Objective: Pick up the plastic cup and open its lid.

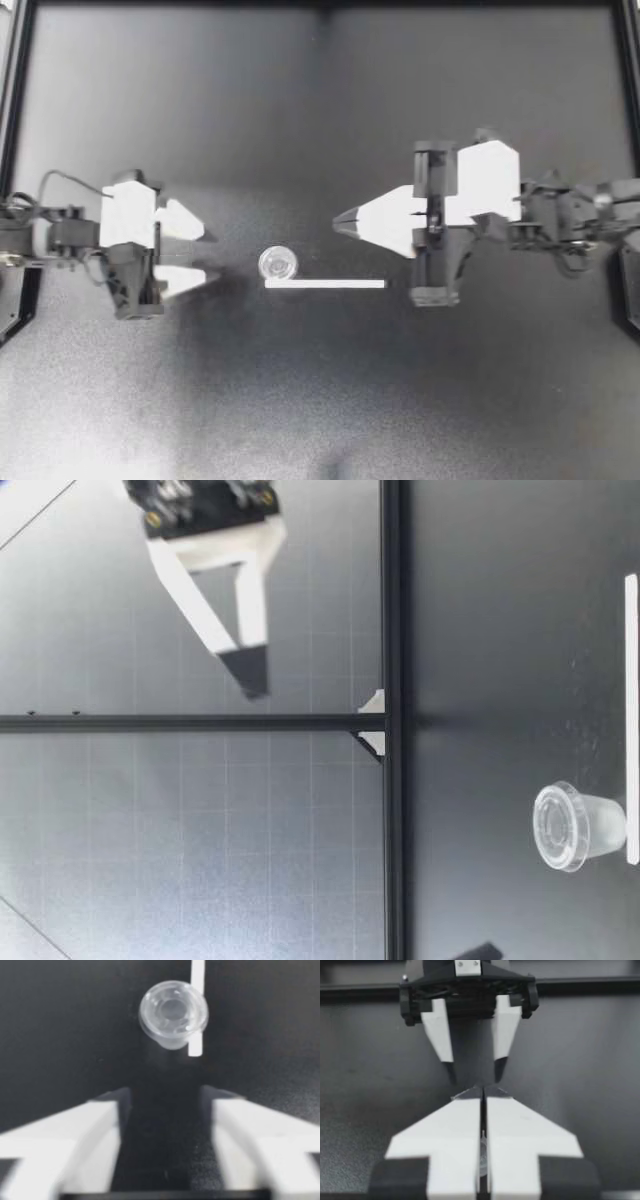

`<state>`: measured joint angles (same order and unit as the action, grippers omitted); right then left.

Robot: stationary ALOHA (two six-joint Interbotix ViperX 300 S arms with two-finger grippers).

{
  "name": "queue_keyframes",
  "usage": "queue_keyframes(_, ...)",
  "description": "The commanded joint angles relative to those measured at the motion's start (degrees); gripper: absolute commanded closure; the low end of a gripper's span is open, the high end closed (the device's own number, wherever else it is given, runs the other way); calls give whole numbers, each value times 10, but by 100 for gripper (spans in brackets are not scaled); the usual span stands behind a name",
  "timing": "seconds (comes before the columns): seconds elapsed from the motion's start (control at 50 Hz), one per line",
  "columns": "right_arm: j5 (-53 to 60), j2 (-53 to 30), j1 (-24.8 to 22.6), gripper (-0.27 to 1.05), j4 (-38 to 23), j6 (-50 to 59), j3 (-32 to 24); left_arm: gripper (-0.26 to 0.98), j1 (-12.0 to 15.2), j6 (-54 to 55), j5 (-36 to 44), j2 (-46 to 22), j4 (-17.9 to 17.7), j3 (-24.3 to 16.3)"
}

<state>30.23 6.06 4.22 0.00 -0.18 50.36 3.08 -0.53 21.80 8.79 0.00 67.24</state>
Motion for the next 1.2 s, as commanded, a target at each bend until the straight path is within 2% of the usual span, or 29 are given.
queue_keyframes(0.0, -4, -10, 4, 97, 0, 2, -24, 12, 1, -3, 19, -18, 3, -20)
queue_keyframes(0.22, -50, -54, 4, 97, 0, 3, -67, 13, 1, -6, 102, -86, 11, -34)
queue_keyframes(0.48, -125, -96, 4, 97, 0, 3, -114, 13, -1, -6, 125, -148, 11, -66)
queue_keyframes(0.76, -157, -127, 3, 97, 0, 1, -143, 13, -1, -4, 166, -185, 11, -74)
queue_keyframes(1.18, -206, -182, -5, 97, -1, 1, -184, 13, -2, 3, 171, -212, 18, -94)
